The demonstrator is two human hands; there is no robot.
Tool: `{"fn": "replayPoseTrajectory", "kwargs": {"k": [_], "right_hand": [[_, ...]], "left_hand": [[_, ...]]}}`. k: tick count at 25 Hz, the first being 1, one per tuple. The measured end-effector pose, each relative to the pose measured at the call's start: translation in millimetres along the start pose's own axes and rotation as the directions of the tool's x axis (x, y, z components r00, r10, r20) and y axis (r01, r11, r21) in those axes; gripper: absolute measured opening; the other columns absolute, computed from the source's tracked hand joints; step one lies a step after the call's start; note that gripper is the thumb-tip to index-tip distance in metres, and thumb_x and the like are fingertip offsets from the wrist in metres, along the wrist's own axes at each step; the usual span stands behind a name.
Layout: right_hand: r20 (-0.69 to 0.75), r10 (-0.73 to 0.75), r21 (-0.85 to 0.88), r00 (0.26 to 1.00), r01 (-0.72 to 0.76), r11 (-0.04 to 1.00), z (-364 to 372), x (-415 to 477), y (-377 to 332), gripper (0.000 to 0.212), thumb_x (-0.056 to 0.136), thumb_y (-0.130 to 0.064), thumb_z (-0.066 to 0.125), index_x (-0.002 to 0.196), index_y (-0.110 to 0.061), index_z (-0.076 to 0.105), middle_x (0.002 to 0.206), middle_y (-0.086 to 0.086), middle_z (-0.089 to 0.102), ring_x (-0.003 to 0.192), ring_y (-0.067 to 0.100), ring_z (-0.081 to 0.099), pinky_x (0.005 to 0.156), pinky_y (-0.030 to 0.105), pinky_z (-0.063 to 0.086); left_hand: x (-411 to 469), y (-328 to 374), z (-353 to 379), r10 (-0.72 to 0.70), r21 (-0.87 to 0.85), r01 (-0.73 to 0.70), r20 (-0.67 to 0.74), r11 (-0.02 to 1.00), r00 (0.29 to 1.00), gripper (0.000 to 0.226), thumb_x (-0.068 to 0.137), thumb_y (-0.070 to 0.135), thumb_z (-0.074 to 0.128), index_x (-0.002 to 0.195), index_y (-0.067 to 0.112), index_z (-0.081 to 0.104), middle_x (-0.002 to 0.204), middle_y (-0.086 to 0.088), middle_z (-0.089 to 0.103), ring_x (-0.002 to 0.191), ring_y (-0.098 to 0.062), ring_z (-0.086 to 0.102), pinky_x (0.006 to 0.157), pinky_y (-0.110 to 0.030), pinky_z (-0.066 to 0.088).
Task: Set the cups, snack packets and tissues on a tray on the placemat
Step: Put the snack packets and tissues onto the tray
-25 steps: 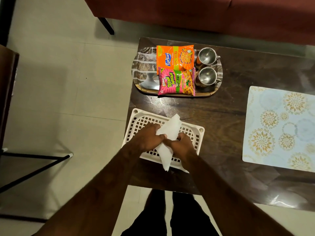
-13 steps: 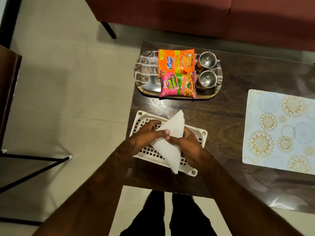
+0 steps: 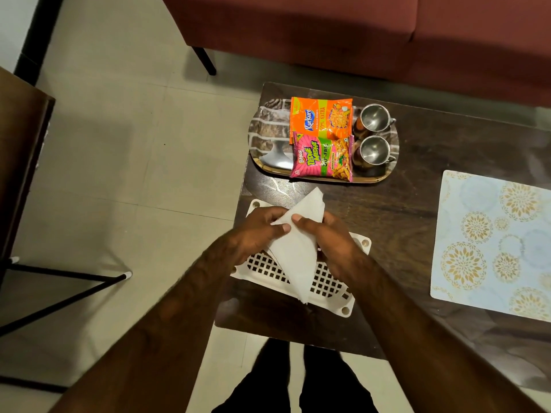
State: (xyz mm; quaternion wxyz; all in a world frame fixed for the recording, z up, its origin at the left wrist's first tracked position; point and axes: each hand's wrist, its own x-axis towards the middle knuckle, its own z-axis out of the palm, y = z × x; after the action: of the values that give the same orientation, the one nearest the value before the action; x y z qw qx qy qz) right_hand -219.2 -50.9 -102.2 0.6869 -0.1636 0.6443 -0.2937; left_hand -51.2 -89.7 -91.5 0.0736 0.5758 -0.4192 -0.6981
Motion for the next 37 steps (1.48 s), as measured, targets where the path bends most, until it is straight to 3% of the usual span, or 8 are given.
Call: {"fn": "replayPoseTrajectory", "kwargs": {"k": [4,8,12,17,24,28,32,37], "right_hand": [[-0.056,-0.013,0.034,0.998,0.014,0.999,10.3,7.8,-8.1,0.015,0.093,-0.025,0.077,0.105,-0.03,0.07,0.111,0.004,0.081,0.101,0.025,0.077,0.082,0.043,0.066],[-0.047,-0.044,0.065,0.998,0.047,0.997,20.4,20.5,-28.5,0.023,0.093,-0.019,0.077,0.114,-0.023,0.071,0.114,0.005,0.079,0.104,0.026,0.076,0.079,0.042,0.065],[-0.058,-0.104,-0.067,0.993,0.1,0.993,31.9,38.8,-60.6,0.047,0.093,-0.003,0.072,0.139,-0.009,0.061,0.13,0.013,0.073,0.115,0.032,0.073,0.096,0.05,0.061],[-0.057,-0.253,-0.278,0.966,0.228,0.933,41.7,63.5,-92.8,0.076,0.088,0.01,0.064,0.155,-0.02,0.044,0.14,0.008,0.067,0.121,0.025,0.068,0.095,0.048,0.062],[0.009,-0.375,-0.635,0.927,0.295,0.714,52.4,108.2,-107.5,0.063,0.091,-0.008,0.065,0.152,-0.016,0.051,0.153,0.008,0.054,0.138,0.027,0.054,0.114,0.043,0.049],[0.036,-0.381,-0.767,0.924,0.27,0.582,56.1,117.8,-109.9,0.065,0.092,-0.018,0.067,0.154,-0.011,0.048,0.154,0.012,0.049,0.143,0.029,0.046,0.118,0.035,0.039],[0.066,-0.41,-0.862,0.91,0.259,0.436,61.1,114.8,-109.7,0.059,0.093,-0.023,0.064,0.149,-0.011,0.053,0.149,0.014,0.05,0.139,0.033,0.049,0.113,0.038,0.043],[0.095,-0.455,-0.949,0.886,0.218,0.226,60.4,115.0,-110.3,0.065,0.089,-0.03,0.067,0.151,-0.019,0.049,0.167,0.009,0.029,0.147,0.034,0.04,0.11,0.048,0.05]], "left_hand": [[-0.2,0.6,-7.2,-0.036,-0.063,0.033,-0.054,0.997,0.998,0.033,0.091,0.021,0.071,0.122,0.015,0.063,0.11,-0.007,0.074,0.093,-0.022,0.073,0.067,-0.035,0.062],[9.8,8.0,-19.0,-0.06,-0.203,0.029,-0.149,0.979,0.987,0.03,0.092,0.017,0.07,0.12,0.008,0.062,0.109,-0.013,0.073,0.09,-0.024,0.074,0.058,-0.034,0.061],[35.0,39.5,-43.1,-0.014,-0.233,-0.054,-0.282,0.971,0.959,0.029,0.094,0.01,0.065,0.122,0.005,0.06,0.11,-0.014,0.072,0.094,-0.032,0.071,0.061,-0.041,0.062],[78.2,83.9,-76.1,0.034,-0.138,-0.099,-0.413,0.985,0.91,0.033,0.094,0.009,0.063,0.127,0.008,0.056,0.114,-0.012,0.066,0.088,-0.024,0.067,0.055,-0.033,0.06],[134.9,99.7,-98.6,0.106,0.071,-0.083,-0.456,0.994,0.883,0.035,0.098,0.004,0.055,0.133,0.004,0.054,0.129,-0.018,0.062,0.111,-0.035,0.064,0.089,-0.048,0.059],[154.3,97.6,-100.5,0.209,0.287,-0.065,-0.506,0.956,0.837,0.04,0.091,0.008,0.065,0.131,0.005,0.058,0.129,-0.015,0.064,0.114,-0.031,0.062,0.098,-0.041,0.054],[157.9,98.6,-94.9,0.289,0.455,-0.04,-0.492,0.89,0.821,0.043,0.091,0.013,0.065,0.133,0.008,0.058,0.134,-0.012,0.063,0.118,-0.03,0.06,0.1,-0.033,0.048],[158.6,92.5,-98.3,0.291,0.505,-0.007,-0.487,0.863,0.823,0.049,0.088,0.013,0.07,0.136,0.007,0.06,0.136,-0.016,0.06,0.119,-0.034,0.06,0.105,-0.043,0.05]]}}
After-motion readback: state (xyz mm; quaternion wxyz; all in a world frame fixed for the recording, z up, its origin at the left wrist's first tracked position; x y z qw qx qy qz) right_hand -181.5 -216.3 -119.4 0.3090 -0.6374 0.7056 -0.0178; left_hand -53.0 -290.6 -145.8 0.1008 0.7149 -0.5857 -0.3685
